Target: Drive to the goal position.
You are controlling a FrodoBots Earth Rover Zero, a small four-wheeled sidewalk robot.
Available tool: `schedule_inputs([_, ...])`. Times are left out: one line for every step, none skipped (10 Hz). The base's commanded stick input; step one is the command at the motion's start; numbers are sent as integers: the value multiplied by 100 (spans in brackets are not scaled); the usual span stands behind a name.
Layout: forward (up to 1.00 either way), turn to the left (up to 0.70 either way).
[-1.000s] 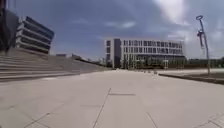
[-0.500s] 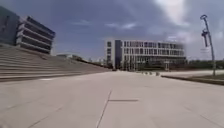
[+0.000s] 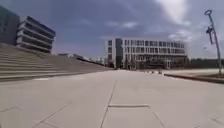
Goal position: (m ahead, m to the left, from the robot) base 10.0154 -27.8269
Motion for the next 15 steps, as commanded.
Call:
schedule_inputs([70,0])
schedule_inputs([70,0])
schedule_inputs([70,0])
schedule_inputs([70,0])
schedule_inputs([70,0])
schedule_inputs([70,0])
schedule_inputs([70,0])
schedule_inputs([70,0])
schedule_inputs([70,0])
schedule_inputs([70,0])
schedule_inputs([70,0])
schedule_inputs([70,0])
schedule_inputs([70,0])
schedule_inputs([70,-35])
schedule_inputs([70,-35])
